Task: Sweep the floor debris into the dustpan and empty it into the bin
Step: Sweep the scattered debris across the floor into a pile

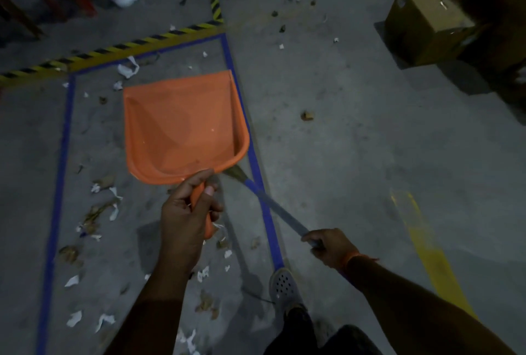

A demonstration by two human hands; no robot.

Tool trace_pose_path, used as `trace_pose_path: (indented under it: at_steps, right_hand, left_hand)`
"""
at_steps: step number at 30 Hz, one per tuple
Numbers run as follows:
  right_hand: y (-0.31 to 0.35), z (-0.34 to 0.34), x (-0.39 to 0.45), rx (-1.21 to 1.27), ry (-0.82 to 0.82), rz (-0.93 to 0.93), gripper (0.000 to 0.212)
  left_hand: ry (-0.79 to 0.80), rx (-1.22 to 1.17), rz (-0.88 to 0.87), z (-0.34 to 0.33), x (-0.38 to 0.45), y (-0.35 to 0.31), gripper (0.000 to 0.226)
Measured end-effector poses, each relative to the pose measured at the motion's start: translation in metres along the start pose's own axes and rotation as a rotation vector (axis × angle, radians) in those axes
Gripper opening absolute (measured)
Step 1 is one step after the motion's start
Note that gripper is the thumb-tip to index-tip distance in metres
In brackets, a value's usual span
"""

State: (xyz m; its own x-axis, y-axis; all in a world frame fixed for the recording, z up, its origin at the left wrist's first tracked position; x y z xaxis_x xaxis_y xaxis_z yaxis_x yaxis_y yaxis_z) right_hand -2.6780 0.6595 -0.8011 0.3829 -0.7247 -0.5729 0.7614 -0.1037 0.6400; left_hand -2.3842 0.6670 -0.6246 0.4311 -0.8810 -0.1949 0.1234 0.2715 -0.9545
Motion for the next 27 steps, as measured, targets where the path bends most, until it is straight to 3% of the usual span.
trace_pose_path:
  at_steps: [8,12,17,21,24,27]
  right_hand:
    - [-0.052,0.086,0.028,0.177,-0.349,-0.266,0.032]
    - [-0.076,0.123,0.049,0.262,-0.409,-0.383,0.03]
    - [-0.072,0.138,0.087,0.129,-0.253,-0.366,0.032]
    - [-0.055,0.145,0.118,-0.146,-0.002,-0.155,0.036]
    - [-0.051,0.164,0.146,-0.186,0.137,-0.047,0.039]
    - [-0.044,0.195,0.168,-0.159,0.177,0.03,0.04]
  left_hand:
    - [0.012,-0.011,0.016,-0.024,0.048,-0.012,0.028]
    - [0.004,-0.029,0.02,-0.036,0.072,-0.015,0.028]
    - [-0.014,-0.003,0.027,-0.06,0.112,-0.024,0.028]
    - [-0.01,0.0,0.034,-0.092,0.147,-0.04,0.028]
    - [-0.001,-0.005,0.02,-0.121,0.176,-0.061,0.028]
    - [0.008,-0.007,-0.006,-0.15,0.205,-0.082,0.03]
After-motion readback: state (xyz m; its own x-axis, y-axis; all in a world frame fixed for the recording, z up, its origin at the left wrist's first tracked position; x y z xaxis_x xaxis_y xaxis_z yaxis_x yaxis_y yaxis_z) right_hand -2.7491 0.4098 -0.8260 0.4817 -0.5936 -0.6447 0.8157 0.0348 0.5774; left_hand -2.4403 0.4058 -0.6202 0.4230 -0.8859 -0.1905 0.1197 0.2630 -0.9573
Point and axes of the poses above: each hand's wrist, its own x-axis towards the middle knuckle, its own z-axis out of the back of the hand, y = z × x, the point moved 1 cm from there along x, towards the middle knuckle, and after that the axes turned 9 degrees about x, right-handed, at the moved point
